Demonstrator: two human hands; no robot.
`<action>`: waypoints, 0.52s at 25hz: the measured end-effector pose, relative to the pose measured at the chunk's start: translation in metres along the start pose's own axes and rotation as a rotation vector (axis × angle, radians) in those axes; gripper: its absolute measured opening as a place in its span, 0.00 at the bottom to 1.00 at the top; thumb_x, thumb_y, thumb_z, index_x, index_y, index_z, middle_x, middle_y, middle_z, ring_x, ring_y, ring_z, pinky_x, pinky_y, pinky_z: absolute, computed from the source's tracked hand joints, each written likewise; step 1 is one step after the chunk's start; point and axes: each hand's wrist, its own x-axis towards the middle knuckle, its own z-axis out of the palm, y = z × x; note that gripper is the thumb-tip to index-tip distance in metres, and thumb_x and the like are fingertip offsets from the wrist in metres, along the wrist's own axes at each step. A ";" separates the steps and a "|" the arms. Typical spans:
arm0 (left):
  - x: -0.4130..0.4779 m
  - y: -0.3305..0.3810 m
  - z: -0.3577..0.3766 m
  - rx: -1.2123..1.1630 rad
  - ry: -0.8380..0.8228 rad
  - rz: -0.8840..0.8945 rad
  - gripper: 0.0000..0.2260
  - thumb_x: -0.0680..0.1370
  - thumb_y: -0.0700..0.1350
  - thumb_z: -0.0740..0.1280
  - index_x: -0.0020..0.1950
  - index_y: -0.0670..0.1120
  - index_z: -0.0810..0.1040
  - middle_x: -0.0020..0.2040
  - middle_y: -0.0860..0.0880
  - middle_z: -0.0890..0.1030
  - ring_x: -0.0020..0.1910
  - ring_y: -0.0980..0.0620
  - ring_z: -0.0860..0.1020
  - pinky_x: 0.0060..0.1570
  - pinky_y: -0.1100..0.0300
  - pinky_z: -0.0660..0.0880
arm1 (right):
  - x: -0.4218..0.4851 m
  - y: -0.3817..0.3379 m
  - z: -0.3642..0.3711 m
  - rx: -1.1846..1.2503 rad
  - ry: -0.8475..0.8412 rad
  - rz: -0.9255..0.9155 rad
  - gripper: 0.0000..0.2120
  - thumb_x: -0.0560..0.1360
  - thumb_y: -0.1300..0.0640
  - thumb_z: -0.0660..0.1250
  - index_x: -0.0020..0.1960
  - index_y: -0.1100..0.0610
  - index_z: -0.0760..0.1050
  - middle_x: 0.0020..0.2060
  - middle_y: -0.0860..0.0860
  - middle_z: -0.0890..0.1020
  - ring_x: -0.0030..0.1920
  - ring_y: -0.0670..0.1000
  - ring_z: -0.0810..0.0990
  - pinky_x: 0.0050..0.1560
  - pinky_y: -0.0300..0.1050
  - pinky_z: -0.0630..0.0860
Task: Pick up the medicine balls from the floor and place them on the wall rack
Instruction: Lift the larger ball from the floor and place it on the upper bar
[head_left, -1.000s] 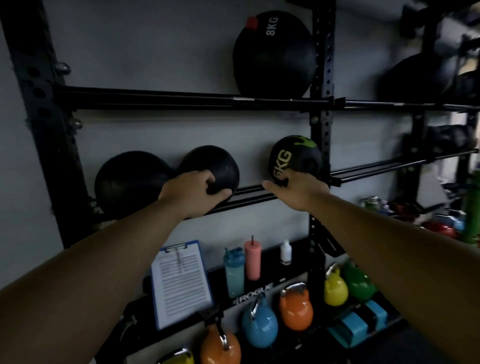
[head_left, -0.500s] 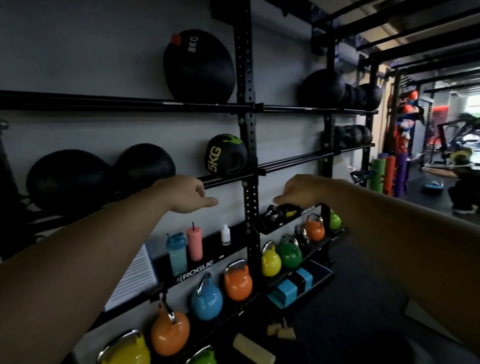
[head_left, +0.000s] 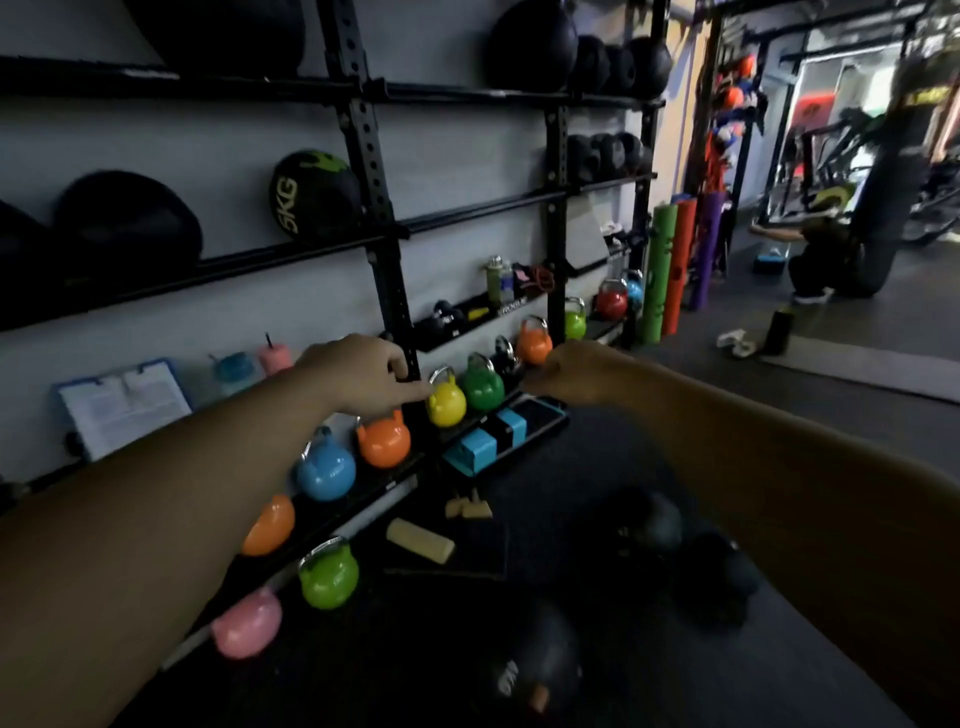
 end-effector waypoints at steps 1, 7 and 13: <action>-0.005 0.018 0.013 0.015 -0.018 0.020 0.28 0.70 0.80 0.64 0.55 0.60 0.79 0.56 0.54 0.83 0.54 0.49 0.80 0.51 0.54 0.77 | -0.010 0.014 0.010 0.017 -0.027 0.019 0.24 0.83 0.43 0.63 0.65 0.63 0.79 0.58 0.60 0.82 0.63 0.61 0.79 0.52 0.45 0.69; -0.018 0.076 0.068 0.007 -0.040 0.054 0.32 0.73 0.78 0.66 0.65 0.56 0.81 0.64 0.49 0.84 0.62 0.44 0.81 0.59 0.51 0.79 | -0.042 0.071 0.052 -0.004 -0.013 0.061 0.24 0.82 0.38 0.62 0.59 0.59 0.81 0.45 0.52 0.78 0.50 0.55 0.78 0.48 0.47 0.70; -0.012 0.074 0.135 -0.132 -0.053 0.052 0.33 0.74 0.75 0.68 0.69 0.52 0.80 0.64 0.49 0.82 0.63 0.45 0.81 0.58 0.49 0.78 | -0.027 0.107 0.114 0.032 -0.053 0.179 0.25 0.76 0.30 0.60 0.55 0.51 0.78 0.52 0.51 0.81 0.46 0.53 0.79 0.48 0.49 0.77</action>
